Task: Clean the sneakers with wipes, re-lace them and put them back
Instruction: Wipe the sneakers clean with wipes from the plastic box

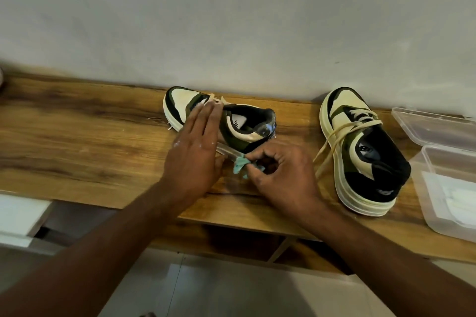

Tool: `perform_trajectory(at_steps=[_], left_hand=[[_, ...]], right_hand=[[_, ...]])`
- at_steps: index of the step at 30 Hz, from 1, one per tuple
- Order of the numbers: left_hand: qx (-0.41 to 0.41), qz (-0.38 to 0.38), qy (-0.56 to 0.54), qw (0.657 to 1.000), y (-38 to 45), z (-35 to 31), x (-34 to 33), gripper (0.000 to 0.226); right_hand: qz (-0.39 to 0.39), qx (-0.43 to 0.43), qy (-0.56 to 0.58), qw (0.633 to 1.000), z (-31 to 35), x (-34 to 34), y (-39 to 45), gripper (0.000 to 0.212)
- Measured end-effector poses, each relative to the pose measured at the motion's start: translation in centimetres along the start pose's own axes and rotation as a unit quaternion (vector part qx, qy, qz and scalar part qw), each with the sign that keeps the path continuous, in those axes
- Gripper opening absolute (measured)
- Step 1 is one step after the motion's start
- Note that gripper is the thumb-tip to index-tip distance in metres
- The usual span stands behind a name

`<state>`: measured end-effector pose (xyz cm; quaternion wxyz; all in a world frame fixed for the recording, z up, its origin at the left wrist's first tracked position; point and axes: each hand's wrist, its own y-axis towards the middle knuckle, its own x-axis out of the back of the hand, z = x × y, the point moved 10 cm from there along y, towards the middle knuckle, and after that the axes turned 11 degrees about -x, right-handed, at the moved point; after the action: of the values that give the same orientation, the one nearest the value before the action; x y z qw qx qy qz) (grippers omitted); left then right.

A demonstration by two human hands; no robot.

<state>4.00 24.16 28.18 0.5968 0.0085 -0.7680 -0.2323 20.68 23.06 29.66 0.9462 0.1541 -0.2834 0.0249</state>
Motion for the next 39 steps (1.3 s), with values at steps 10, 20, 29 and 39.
perform_trajectory(at_steps=[10,20,29,39], left_hand=[[0.196,-0.010,-0.200,0.960,-1.6,-1.1,-3.2,0.163],[0.211,-0.056,-0.265,0.939,-0.7,0.8,-3.1,0.165],[0.200,-0.066,-0.258,0.943,-1.2,0.7,-3.1,0.152],[0.203,-0.050,-0.242,0.947,-0.8,1.1,-3.4,0.155]], right_hand=[[-0.193,-0.137,0.103,0.966,-4.1,6.8,3.2,0.015],[-0.109,-0.005,0.036,0.993,-0.2,2.8,1.3,0.012],[-0.137,0.127,0.013,0.982,3.3,2.3,-0.4,0.009],[-0.108,0.137,0.010,0.985,2.7,2.0,0.7,0.014]])
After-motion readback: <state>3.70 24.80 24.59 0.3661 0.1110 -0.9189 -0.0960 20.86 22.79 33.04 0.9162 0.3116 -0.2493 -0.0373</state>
